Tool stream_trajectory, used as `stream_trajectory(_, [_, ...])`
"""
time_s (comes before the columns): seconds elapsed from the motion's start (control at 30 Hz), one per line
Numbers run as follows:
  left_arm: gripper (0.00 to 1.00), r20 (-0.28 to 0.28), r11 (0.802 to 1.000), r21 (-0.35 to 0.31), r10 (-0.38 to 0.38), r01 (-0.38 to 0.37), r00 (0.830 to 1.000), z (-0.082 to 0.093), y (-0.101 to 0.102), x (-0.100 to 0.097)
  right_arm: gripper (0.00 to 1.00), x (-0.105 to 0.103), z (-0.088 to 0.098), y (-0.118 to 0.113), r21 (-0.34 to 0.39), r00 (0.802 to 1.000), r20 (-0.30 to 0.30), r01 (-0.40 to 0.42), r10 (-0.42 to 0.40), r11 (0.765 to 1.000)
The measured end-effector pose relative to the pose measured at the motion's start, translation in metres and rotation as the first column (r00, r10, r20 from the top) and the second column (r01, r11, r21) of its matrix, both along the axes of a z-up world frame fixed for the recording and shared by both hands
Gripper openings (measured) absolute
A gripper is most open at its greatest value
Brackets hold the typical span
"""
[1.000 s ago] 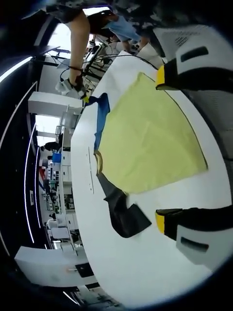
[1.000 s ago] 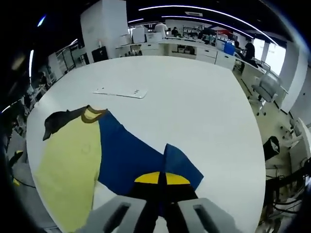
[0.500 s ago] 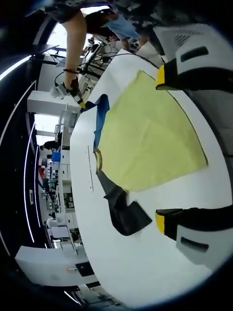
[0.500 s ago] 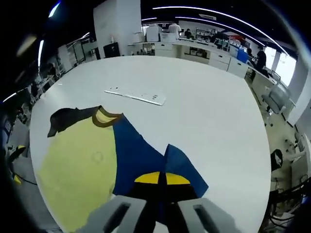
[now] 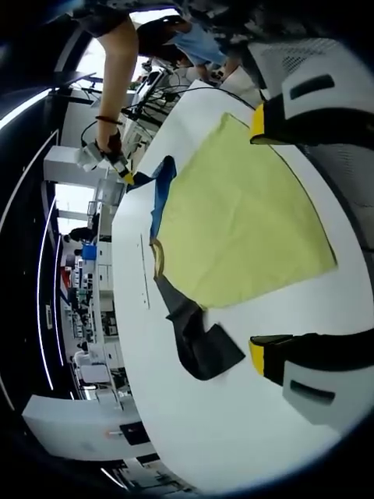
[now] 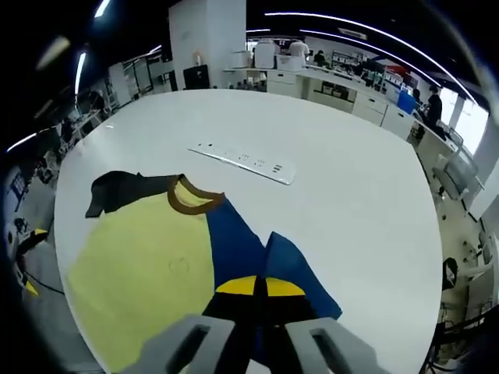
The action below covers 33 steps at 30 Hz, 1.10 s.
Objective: Fold the garment on the visible template until the final outline fits inside the template.
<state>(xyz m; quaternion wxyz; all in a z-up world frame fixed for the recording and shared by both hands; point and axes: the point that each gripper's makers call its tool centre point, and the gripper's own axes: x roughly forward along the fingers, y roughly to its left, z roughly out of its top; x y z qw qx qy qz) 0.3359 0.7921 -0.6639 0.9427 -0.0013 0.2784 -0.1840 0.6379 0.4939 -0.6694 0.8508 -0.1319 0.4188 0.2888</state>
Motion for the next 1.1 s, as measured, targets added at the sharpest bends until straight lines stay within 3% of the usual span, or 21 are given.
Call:
stream_trajectory(0.37, [0.99,0.008,1.0,-0.008,0.006,-0.006,1.0,0.001,0.002,0.001,0.0,-0.01,0.001,0.056,0.036,0.998,0.0,-0.064,0.064,0.997])
stream_trajectory(0.73, [0.98,-0.002,0.999,-0.016,0.034,-0.034,0.999,-0.004,0.008,-0.002,0.0,-0.013,0.008,0.095,0.018,0.991,0.035,-0.132,0.131,0.991])
stream_trajectory(1.1, [0.98,-0.006,0.998,-0.025,0.055,-0.055,0.998,-0.005,0.017,-0.001,0.0,-0.017,0.008,0.132,0.017,0.98,0.029,-0.196,0.195,0.981])
